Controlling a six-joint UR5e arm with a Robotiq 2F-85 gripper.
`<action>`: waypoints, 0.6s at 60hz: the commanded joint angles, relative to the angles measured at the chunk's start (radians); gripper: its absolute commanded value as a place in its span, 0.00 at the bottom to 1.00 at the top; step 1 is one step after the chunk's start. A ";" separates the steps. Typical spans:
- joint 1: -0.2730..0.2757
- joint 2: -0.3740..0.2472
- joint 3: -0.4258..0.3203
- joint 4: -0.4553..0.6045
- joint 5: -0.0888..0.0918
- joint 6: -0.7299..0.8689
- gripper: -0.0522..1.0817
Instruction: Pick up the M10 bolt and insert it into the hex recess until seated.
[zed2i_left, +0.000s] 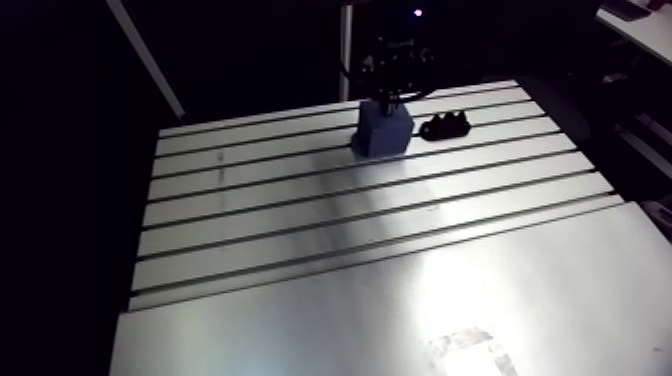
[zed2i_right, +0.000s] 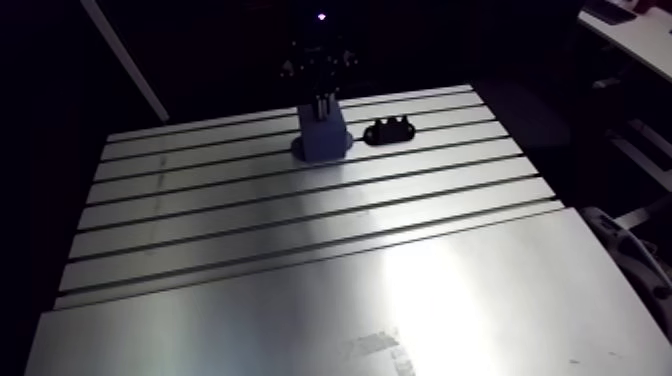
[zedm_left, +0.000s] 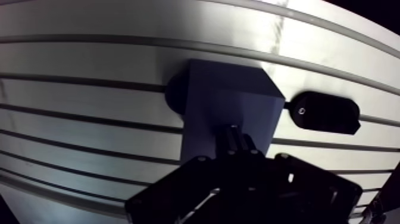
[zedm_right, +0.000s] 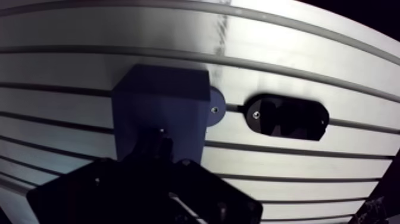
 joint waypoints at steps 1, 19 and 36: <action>-0.001 0.000 -0.009 0.000 0.001 0.000 1.00; -0.001 -0.006 -0.018 0.004 0.004 0.000 1.00; 0.002 -0.006 -0.018 0.033 0.004 -0.003 0.34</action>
